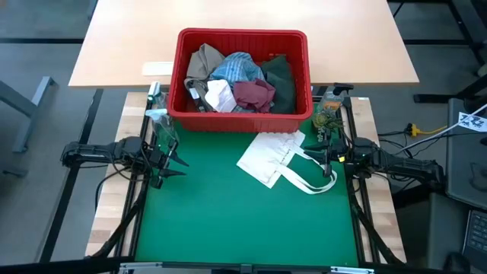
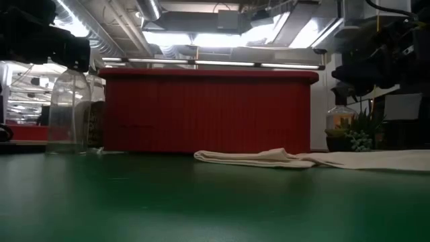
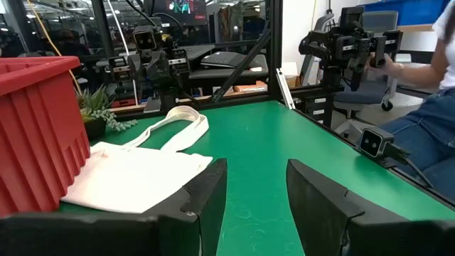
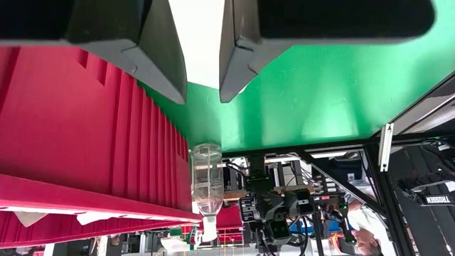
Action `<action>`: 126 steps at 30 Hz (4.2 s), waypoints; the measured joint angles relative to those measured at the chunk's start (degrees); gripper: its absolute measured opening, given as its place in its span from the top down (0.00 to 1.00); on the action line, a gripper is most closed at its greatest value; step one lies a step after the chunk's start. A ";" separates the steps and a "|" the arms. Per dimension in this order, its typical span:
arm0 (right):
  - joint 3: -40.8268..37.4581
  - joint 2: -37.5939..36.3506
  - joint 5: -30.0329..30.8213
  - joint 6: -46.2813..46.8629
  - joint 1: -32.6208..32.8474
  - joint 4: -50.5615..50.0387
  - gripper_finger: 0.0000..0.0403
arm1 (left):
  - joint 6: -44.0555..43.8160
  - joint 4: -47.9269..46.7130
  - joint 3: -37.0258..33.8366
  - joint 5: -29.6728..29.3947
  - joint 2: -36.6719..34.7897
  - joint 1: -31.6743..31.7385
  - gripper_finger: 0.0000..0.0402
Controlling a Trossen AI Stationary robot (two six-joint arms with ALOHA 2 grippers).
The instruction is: Fold Laundry from Bin
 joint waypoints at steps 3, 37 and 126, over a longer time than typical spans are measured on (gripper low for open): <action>-0.01 -0.02 -0.01 0.00 0.01 0.00 0.79 | 0.09 0.00 0.00 -0.13 0.01 -0.01 0.65; -0.03 0.00 0.55 24.32 0.01 17.44 0.79 | -3.17 0.63 0.02 -8.52 0.02 -0.01 0.65; 89.76 104.22 -6.34 -16.63 -30.92 -25.65 0.41 | -10.45 0.00 0.02 -14.78 0.02 0.03 0.65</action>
